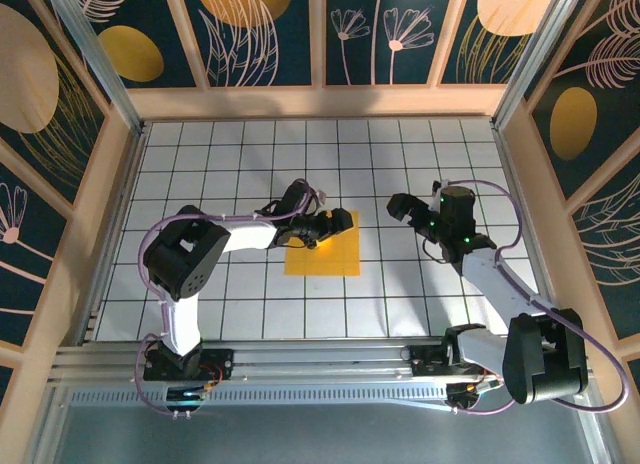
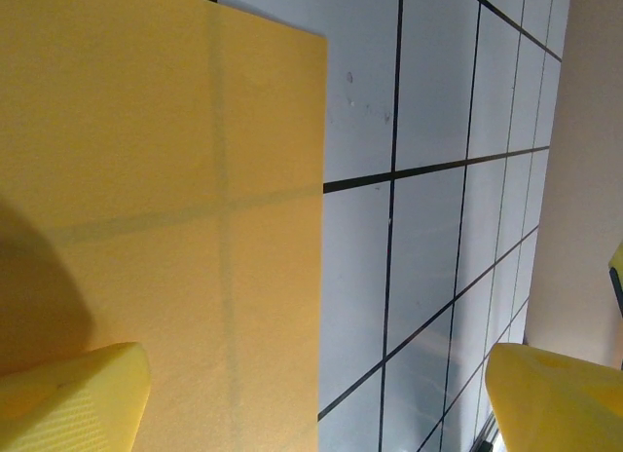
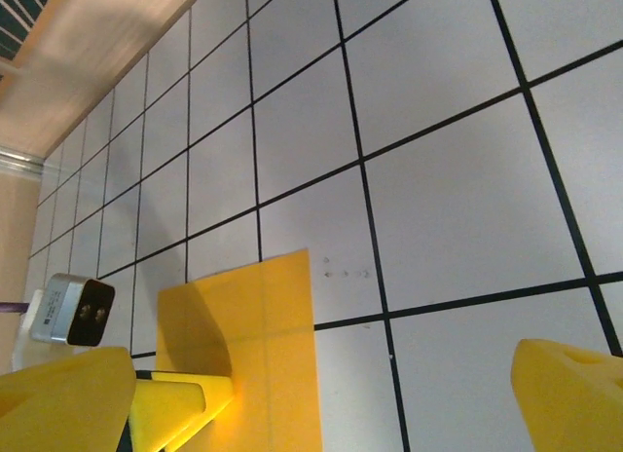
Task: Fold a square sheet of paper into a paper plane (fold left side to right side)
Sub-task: Move the square sheet of paper to the center of the table.
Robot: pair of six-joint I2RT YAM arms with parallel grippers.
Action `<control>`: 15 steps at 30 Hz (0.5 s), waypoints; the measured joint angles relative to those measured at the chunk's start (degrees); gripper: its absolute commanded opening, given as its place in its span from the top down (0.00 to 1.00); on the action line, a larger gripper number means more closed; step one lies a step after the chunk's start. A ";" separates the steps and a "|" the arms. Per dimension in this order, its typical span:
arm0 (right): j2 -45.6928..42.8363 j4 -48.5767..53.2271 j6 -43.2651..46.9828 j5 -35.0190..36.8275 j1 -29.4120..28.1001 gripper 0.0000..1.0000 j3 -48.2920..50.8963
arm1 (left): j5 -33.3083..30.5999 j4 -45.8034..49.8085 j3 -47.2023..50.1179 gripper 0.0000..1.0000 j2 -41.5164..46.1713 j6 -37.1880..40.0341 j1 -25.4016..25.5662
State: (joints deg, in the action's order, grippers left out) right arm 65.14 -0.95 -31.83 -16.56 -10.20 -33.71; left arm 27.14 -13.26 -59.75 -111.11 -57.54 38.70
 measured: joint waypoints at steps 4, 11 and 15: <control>0.02 1.33 0.37 0.50 0.00 0.01 -0.09 | -0.39 1.25 -0.90 0.09 -0.09 0.61 0.00; 2.36 6.10 3.30 2.78 -0.17 0.01 -4.85 | -2.84 6.10 -2.97 0.07 3.43 3.48 -0.20; 5.73 8.83 6.10 5.22 -2.84 0.02 -9.03 | -4.98 6.25 -0.15 0.10 11.39 3.80 -1.90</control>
State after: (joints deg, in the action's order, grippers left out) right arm 70.87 7.88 -25.74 -11.33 -13.04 -42.74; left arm 22.15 -7.01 -59.90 -99.72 -53.74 36.80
